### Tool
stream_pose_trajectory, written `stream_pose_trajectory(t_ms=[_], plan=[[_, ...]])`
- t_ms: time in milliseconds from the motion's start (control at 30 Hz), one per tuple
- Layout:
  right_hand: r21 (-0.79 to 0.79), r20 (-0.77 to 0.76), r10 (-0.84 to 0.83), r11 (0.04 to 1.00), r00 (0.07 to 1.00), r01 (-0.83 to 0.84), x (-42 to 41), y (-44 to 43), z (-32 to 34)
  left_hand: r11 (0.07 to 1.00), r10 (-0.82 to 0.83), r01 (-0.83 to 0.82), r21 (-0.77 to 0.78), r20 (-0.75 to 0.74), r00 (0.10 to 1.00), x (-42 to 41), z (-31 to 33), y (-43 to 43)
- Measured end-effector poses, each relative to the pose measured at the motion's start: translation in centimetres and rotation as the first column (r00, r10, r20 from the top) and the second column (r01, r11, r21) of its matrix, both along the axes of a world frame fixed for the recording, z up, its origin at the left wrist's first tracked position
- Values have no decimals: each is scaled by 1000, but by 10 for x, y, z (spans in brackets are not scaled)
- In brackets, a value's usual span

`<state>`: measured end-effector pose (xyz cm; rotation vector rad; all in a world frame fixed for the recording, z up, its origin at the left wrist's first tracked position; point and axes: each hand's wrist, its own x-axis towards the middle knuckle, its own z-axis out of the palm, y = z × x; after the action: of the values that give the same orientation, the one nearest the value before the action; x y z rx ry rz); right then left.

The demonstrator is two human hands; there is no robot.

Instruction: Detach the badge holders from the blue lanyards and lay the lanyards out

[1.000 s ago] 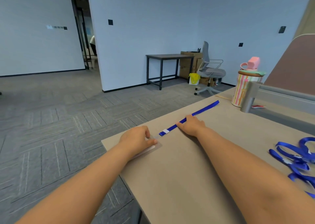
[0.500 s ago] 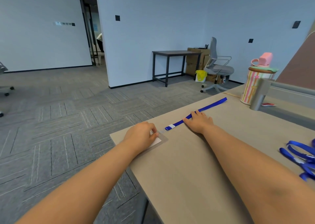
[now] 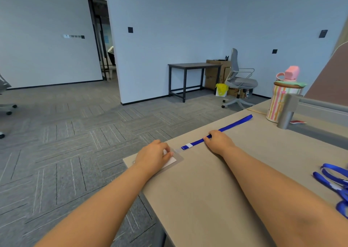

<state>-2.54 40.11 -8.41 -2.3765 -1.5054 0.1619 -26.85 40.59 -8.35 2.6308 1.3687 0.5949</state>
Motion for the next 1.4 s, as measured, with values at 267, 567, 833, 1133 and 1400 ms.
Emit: stream_pose_trajectory(t_ms=[267,567,833,1133,1400], plan=[[24,6,9,1000,1000,-10,-1,3,0,999,-34,34,28,-7,999,-2,0,2],[74,-14,59,996,998,-58,9,-12,10,993,-102,109,51,-121,987,18,26,8],[96,-126,-14,995,992,26,52,-70,27,950,-306,311,13,-150,940,101,43,-9],[135,27,-173,977,985,168,85,-209,60,826,-562,563,-32,-122,818,182,39,-106],[166,92,-367,922,926,349,78,-373,73,630,-775,775,-44,-89,625,219,41,-230]])
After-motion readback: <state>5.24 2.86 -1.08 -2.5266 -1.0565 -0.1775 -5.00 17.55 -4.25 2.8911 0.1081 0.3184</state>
